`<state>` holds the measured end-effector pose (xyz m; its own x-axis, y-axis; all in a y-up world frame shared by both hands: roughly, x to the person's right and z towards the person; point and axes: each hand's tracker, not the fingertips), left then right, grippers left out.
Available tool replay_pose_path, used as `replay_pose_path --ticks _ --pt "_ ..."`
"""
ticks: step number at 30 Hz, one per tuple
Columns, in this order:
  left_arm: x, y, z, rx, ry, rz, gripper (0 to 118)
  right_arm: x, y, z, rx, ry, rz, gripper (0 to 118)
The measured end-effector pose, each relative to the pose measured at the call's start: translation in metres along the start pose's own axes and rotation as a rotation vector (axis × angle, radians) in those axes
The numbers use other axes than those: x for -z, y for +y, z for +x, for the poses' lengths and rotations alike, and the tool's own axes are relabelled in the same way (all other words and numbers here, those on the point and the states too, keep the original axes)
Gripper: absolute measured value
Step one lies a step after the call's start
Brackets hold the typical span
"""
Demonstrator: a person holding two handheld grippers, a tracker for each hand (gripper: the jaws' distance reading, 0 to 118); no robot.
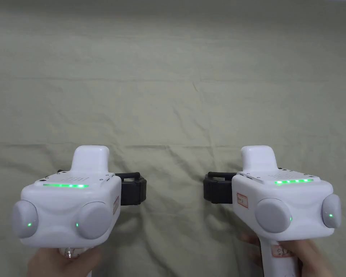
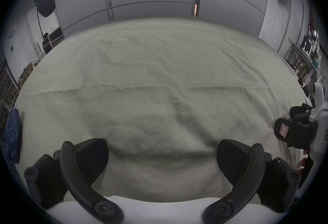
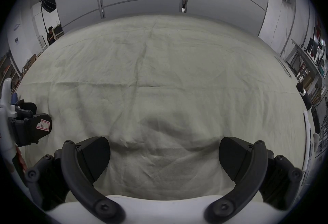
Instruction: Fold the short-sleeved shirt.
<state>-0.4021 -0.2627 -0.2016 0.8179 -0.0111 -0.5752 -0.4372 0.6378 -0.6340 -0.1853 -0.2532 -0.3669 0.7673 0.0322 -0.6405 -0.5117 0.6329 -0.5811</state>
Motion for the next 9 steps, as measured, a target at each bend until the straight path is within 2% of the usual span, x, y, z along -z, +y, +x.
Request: replay_pose_path --ticks 9 --pt "-0.0006 0.0006 0.0008 0.000 0.000 0.002 118 0.0009 0.0001 0.0011 0.004 0.008 0.002 118"
